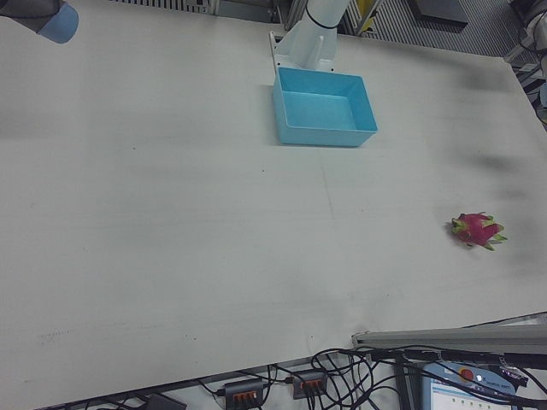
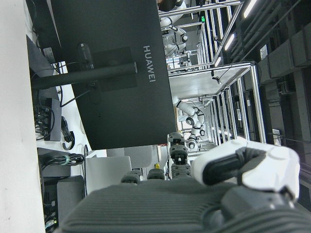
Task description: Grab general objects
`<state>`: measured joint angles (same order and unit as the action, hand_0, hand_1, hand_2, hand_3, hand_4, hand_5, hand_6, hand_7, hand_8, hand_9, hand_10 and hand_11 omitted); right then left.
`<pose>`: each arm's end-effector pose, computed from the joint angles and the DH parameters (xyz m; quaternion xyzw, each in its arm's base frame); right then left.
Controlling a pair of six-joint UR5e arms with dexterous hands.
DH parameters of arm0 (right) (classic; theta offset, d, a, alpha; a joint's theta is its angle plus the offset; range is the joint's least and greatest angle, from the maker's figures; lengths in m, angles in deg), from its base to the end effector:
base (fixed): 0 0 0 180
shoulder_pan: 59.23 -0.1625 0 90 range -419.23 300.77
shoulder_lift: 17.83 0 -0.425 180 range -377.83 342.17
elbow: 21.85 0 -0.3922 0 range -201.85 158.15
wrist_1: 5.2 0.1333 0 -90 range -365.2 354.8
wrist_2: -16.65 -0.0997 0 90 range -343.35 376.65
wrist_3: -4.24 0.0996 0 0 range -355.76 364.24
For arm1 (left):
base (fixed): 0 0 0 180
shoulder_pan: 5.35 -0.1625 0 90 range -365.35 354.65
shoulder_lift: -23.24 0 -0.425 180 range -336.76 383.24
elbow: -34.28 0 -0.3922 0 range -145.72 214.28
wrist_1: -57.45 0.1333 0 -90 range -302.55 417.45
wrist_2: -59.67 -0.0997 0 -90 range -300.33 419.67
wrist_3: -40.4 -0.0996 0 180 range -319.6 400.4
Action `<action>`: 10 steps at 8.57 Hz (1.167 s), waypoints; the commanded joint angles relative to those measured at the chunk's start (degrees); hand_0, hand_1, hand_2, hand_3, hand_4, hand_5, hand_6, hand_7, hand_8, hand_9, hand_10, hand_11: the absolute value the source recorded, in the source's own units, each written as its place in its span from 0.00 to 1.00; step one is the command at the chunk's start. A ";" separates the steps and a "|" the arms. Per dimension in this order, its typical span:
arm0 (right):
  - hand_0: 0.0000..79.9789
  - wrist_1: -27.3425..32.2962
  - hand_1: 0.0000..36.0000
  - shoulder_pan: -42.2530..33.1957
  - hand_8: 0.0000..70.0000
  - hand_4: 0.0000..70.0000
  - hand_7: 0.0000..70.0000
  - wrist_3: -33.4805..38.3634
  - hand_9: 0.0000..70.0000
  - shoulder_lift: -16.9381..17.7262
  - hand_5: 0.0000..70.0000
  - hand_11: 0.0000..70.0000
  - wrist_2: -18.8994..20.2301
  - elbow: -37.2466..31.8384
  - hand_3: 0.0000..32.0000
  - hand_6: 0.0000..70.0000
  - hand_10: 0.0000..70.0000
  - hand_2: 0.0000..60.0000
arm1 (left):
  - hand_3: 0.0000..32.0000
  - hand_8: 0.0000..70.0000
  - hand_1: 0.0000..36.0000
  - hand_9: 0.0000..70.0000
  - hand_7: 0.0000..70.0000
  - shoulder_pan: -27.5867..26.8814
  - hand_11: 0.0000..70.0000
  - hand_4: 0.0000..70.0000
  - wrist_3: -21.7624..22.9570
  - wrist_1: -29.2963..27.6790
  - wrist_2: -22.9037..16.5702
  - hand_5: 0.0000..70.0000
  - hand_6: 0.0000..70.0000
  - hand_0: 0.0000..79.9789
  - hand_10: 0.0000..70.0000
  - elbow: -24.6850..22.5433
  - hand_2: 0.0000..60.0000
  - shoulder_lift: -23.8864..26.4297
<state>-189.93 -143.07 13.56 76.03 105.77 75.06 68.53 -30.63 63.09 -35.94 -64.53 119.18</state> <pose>0.0847 -0.4715 0.6682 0.0884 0.6910 -0.7170 0.0251 0.0304 -0.5501 0.5681 0.3223 0.6891 -0.4437 0.4736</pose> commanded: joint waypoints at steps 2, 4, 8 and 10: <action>0.00 -0.02 0.00 0.00 0.00 0.00 0.00 0.00 0.00 0.00 0.00 0.00 0.00 0.03 0.00 0.00 0.00 0.00 | 0.00 0.02 0.71 0.00 0.03 -7.15 0.00 0.03 -3.24 3.50 -0.01 0.37 0.04 0.59 0.00 0.46 0.94 2.05; 0.00 -0.02 0.00 -0.09 0.00 0.00 0.00 0.00 0.00 0.00 0.00 0.00 0.00 0.03 0.00 0.00 0.00 0.00 | 0.00 0.00 0.42 0.00 0.00 -8.66 0.00 0.00 -7.69 4.55 0.08 0.32 0.01 0.57 0.00 0.73 0.42 2.40; 0.00 -0.02 0.00 0.00 0.00 0.00 0.00 0.00 0.00 0.00 0.00 0.00 0.00 0.03 0.00 0.00 0.00 0.00 | 0.07 0.00 0.60 0.00 0.00 -13.30 0.00 0.00 -8.33 6.74 0.34 0.21 0.00 0.57 0.00 3.80 0.72 5.56; 0.00 -0.02 0.00 -0.09 0.00 0.00 0.00 0.00 0.00 0.00 0.00 0.00 0.00 0.12 0.00 0.00 0.00 0.00 | 0.10 0.00 0.29 0.00 0.00 -13.32 0.00 0.00 -8.33 6.75 0.52 0.18 0.00 0.51 0.00 3.80 0.18 5.57</action>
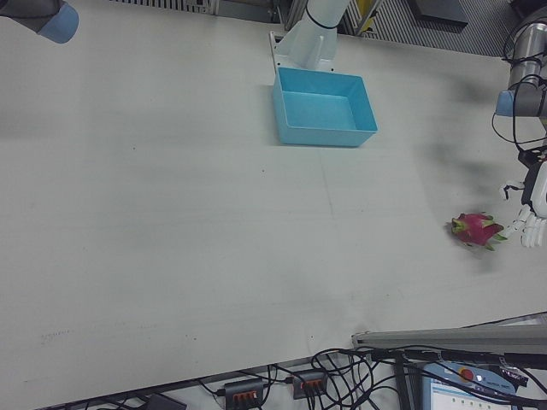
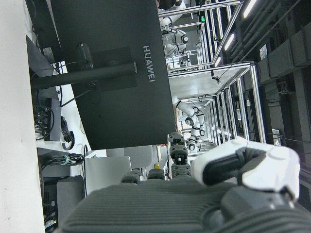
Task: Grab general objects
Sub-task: 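Move the left hand down beside the pink dragon fruit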
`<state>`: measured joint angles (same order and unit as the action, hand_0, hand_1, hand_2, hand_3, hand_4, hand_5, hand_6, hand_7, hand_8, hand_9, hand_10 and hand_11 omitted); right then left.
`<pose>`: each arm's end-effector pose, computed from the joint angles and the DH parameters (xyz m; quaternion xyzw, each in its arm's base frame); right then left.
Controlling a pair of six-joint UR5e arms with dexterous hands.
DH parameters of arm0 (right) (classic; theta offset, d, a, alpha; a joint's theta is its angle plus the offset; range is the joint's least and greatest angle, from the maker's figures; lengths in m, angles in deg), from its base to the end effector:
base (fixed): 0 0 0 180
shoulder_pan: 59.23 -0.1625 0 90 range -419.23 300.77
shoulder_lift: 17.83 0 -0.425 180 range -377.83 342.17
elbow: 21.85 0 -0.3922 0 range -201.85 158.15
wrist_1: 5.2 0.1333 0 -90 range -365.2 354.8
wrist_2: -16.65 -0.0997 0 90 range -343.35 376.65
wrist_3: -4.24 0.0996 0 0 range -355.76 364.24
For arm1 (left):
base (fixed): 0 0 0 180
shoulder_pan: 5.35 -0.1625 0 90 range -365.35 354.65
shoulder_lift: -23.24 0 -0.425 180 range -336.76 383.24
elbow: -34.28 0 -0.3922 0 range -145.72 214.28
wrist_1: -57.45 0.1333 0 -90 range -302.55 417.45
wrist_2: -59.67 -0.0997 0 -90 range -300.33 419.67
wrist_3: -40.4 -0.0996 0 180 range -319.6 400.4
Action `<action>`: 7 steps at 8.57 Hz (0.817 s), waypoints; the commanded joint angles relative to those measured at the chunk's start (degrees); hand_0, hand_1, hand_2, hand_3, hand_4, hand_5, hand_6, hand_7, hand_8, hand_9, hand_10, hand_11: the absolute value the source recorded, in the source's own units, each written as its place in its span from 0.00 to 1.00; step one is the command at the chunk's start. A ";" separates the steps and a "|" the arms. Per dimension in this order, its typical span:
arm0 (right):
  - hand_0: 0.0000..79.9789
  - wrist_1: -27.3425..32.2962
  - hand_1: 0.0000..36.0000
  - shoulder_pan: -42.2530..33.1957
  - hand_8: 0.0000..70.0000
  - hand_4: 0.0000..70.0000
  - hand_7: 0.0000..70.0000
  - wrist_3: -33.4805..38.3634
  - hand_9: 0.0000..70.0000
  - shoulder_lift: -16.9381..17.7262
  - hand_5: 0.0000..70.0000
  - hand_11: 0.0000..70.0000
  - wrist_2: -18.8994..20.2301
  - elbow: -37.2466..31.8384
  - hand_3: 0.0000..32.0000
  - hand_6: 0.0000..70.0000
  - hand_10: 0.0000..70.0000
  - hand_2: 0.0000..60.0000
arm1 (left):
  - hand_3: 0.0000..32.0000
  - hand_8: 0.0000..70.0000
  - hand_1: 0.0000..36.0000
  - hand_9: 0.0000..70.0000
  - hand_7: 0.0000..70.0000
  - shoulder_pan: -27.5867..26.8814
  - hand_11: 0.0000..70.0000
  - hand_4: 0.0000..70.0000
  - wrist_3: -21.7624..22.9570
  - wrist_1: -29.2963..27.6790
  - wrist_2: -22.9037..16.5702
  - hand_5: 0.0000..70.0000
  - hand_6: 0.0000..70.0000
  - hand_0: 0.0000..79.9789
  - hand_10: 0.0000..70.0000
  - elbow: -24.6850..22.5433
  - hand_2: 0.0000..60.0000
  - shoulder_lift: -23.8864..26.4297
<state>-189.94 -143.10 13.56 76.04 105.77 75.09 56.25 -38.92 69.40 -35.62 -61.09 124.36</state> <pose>0.0850 -0.4714 0.6681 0.0882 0.6911 -0.7169 0.0253 0.1594 -0.5559 0.5597 0.2872 0.6760 -0.3724 0.5674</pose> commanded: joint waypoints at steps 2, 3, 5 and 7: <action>0.00 0.00 0.00 0.02 0.00 0.00 0.00 0.00 0.00 0.00 0.00 0.00 0.00 0.09 0.00 0.00 0.00 0.00 | 0.12 0.00 0.27 0.00 0.00 -1.13 0.00 0.00 -0.05 0.44 0.19 0.15 0.00 0.50 0.00 0.27 0.15 0.39; 0.00 0.00 0.00 0.02 0.00 0.00 0.00 0.00 0.00 0.00 0.00 0.00 0.00 0.09 0.00 0.00 0.00 0.00 | 0.17 0.00 0.28 0.00 0.00 -1.22 0.00 0.00 -0.14 0.70 0.19 0.13 0.00 0.50 0.00 0.45 0.16 0.39; 0.00 0.00 0.00 0.02 0.00 0.00 0.00 0.00 0.00 0.00 0.00 0.00 0.00 0.09 0.00 0.00 0.00 0.00 | 0.02 0.00 0.28 0.00 0.00 -1.22 0.00 0.00 -1.80 1.76 0.19 0.19 0.00 0.50 0.00 0.45 0.17 0.57; 0.00 0.00 0.00 0.02 0.00 0.00 0.00 0.00 0.00 0.00 0.00 0.00 0.00 0.09 0.00 0.00 0.00 0.00 | 0.00 0.00 0.46 0.00 0.00 -1.04 0.00 0.00 -1.72 1.50 0.28 0.25 0.00 0.55 0.00 0.45 0.45 0.57</action>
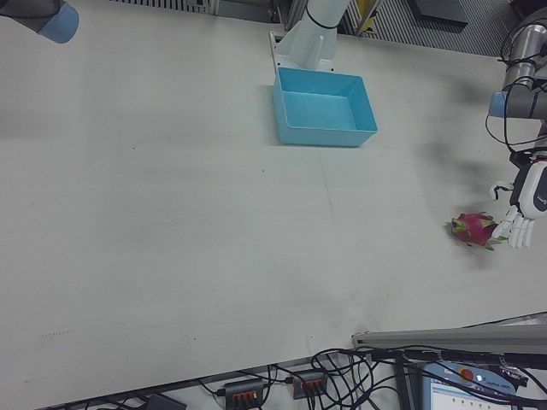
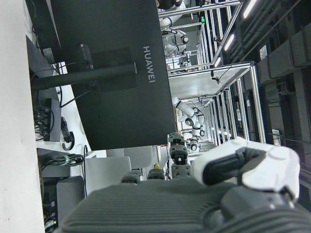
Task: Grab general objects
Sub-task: 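Move the left hand down beside the pink dragon fruit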
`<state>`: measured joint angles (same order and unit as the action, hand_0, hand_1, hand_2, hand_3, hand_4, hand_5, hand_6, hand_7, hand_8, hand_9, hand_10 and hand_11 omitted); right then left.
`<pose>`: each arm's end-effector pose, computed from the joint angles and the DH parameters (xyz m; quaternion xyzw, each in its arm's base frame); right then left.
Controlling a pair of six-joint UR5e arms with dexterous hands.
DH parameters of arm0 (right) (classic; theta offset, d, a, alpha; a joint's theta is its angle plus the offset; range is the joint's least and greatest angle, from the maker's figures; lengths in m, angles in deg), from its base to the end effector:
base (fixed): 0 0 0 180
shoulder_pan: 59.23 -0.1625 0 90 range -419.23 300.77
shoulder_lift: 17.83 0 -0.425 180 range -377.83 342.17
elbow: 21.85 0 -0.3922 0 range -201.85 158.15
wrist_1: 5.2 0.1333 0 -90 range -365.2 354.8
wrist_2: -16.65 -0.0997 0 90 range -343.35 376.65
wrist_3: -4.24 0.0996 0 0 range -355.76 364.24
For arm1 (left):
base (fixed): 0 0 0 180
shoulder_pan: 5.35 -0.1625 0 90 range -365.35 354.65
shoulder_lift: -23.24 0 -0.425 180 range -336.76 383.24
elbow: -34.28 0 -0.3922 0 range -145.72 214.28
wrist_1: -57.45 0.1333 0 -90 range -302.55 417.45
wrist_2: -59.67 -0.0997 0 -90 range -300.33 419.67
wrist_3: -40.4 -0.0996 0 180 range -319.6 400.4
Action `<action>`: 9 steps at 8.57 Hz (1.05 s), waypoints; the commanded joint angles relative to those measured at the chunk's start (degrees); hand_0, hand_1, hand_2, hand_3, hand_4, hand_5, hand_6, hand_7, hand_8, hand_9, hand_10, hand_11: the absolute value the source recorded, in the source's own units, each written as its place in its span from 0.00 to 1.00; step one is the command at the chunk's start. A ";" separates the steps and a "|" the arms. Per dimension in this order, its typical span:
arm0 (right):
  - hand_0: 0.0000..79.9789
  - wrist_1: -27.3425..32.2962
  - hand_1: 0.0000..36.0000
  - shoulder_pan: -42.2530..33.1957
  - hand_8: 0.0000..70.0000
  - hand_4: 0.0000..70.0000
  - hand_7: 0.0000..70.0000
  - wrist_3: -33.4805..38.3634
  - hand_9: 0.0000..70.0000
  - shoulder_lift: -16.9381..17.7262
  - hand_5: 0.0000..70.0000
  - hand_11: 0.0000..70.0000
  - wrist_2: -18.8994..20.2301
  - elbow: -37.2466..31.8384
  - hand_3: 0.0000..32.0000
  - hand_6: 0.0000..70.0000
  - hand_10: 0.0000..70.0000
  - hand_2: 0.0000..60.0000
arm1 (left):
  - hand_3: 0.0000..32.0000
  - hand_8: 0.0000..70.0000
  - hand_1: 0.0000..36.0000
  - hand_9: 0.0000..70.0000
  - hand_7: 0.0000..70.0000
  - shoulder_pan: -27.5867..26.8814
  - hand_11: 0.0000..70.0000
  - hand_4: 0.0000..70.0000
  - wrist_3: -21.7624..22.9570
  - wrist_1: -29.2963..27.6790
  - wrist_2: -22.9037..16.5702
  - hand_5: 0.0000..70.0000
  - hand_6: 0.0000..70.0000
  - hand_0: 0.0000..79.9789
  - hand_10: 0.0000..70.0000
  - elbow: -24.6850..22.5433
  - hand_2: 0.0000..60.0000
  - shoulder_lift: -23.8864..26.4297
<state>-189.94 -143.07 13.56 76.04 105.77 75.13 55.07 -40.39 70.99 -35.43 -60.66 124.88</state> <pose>0.0847 -0.4715 0.6677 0.0884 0.6913 -0.7167 0.0251 0.1712 -0.5537 0.5611 0.2857 0.6669 -0.3660 0.5828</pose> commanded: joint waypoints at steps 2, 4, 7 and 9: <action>0.00 -0.09 0.00 0.00 0.00 0.00 0.00 0.00 0.00 0.00 0.00 0.00 0.00 0.05 0.00 0.00 0.00 0.00 | 0.00 0.00 0.34 0.00 0.00 0.23 0.00 0.00 -0.25 -1.76 0.09 0.24 0.00 0.50 0.00 -0.15 0.30 -0.48; 0.00 -0.09 0.00 0.00 0.00 0.00 0.00 0.00 0.00 0.00 0.00 0.00 0.00 0.05 0.00 0.00 0.00 0.00 | 0.01 0.00 0.00 0.00 0.02 0.14 0.00 0.00 -0.25 -1.67 0.09 0.26 0.00 0.00 0.00 -0.15 0.02 -0.13; 0.00 -0.09 0.00 0.00 0.00 0.00 0.00 0.00 0.00 0.00 0.00 0.00 0.00 0.05 0.00 0.00 0.00 0.00 | 0.00 0.05 1.00 0.03 0.10 0.23 0.15 0.00 -0.25 -1.67 0.09 0.46 0.01 0.89 0.05 -0.50 1.00 -0.13; 0.00 -0.09 0.00 0.00 0.00 0.00 0.00 0.00 0.00 0.00 0.00 0.00 0.00 0.05 0.00 0.00 0.00 0.00 | 0.00 0.03 1.00 0.01 0.08 0.05 0.13 0.00 -0.33 -1.24 0.09 0.41 0.00 0.85 0.04 -0.59 1.00 0.04</action>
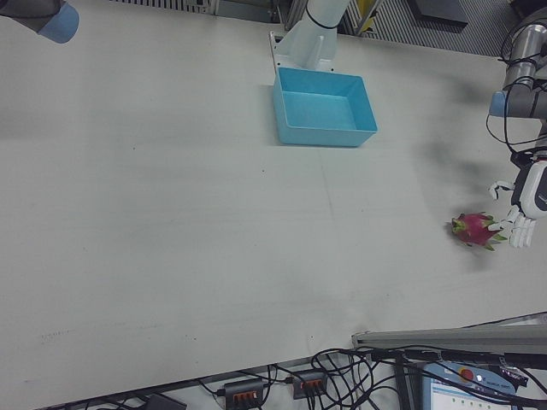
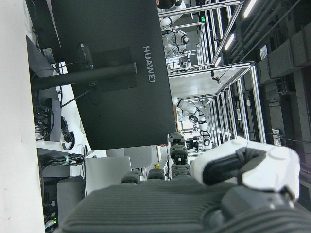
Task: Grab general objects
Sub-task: 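Move the left hand down beside the pink dragon fruit, then close the left hand's fingers around the dragon fruit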
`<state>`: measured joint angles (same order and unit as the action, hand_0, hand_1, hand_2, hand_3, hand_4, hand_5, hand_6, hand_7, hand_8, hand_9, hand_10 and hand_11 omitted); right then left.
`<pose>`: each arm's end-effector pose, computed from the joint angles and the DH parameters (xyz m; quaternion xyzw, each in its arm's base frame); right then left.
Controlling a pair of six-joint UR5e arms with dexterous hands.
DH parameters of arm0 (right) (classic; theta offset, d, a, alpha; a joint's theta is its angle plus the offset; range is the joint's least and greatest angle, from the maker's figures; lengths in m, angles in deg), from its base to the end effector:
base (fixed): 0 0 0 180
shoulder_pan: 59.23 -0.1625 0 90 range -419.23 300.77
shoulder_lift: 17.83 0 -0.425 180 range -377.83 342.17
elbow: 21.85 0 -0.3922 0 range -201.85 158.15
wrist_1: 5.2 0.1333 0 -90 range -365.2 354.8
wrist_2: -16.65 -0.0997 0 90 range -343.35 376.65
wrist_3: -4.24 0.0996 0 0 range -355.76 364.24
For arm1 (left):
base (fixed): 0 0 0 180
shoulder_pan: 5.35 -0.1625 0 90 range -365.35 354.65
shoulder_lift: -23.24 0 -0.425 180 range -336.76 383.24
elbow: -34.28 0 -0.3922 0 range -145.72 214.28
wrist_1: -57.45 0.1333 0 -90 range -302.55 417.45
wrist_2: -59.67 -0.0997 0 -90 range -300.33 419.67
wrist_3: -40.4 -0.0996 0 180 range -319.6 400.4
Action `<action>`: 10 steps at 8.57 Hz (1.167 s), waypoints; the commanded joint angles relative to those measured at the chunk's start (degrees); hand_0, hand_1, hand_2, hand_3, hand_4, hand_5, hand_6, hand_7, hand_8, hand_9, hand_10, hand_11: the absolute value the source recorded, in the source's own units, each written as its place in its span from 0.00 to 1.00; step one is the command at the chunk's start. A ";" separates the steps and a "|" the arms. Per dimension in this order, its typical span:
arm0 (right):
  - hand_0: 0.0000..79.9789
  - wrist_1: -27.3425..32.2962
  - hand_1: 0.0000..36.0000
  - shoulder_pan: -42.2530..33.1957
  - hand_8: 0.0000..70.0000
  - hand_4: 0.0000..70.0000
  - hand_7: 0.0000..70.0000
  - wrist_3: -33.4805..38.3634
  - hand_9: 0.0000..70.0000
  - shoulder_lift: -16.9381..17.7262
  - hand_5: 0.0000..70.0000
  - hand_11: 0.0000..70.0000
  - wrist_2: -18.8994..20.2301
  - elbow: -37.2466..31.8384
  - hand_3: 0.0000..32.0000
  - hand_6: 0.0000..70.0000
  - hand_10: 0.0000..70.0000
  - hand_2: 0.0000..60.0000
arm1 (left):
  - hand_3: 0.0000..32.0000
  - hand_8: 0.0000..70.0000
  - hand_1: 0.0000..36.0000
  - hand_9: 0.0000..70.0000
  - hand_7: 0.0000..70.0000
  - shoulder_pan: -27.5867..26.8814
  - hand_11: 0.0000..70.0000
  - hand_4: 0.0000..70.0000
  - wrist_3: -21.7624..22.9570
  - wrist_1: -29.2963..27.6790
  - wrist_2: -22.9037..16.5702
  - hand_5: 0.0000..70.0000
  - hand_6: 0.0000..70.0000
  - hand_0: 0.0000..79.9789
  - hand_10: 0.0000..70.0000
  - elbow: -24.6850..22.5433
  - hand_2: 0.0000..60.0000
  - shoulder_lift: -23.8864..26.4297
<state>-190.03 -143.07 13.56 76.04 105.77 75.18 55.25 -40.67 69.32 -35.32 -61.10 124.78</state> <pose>0.0847 -0.4714 0.6675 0.0884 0.6911 -0.7169 0.0251 0.1702 -0.5559 0.5553 0.2947 0.6760 -0.3583 0.5725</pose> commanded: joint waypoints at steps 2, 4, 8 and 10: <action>0.00 0.00 0.00 0.00 0.00 0.00 0.00 0.00 0.00 0.00 0.00 0.00 0.00 0.00 0.00 0.00 0.00 0.00 | 0.16 0.00 0.35 0.00 0.00 -0.22 0.00 0.00 -0.15 0.44 0.07 0.18 0.00 0.48 0.00 0.19 0.37 0.14; 0.00 0.09 0.00 -0.09 0.00 0.00 0.00 0.00 0.00 0.00 0.00 0.00 0.00 -0.09 0.00 0.00 0.00 0.00 | 0.15 0.00 0.42 0.00 0.00 -0.66 0.00 0.00 -1.80 0.78 0.07 0.18 0.00 0.49 0.00 1.16 0.49 1.63; 0.00 0.09 0.00 0.00 0.00 0.00 0.00 0.00 0.00 0.00 0.00 0.00 0.00 -0.09 0.00 0.00 0.00 0.00 | 0.14 0.00 0.44 0.00 0.00 -6.44 0.01 0.00 -2.52 2.10 3.58 0.23 0.00 0.48 0.00 6.17 0.59 5.51; 0.00 0.09 0.00 0.00 0.00 0.00 0.00 0.00 0.00 0.00 0.00 0.00 0.00 -0.09 0.00 0.00 0.00 0.00 | 0.17 0.00 0.48 0.00 0.00 -7.43 0.02 0.00 -2.87 2.02 4.98 0.25 0.00 0.49 0.00 6.87 0.64 5.50</action>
<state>-189.94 -143.08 13.56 76.03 105.77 75.09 49.39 -43.23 71.24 -32.10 -55.01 130.16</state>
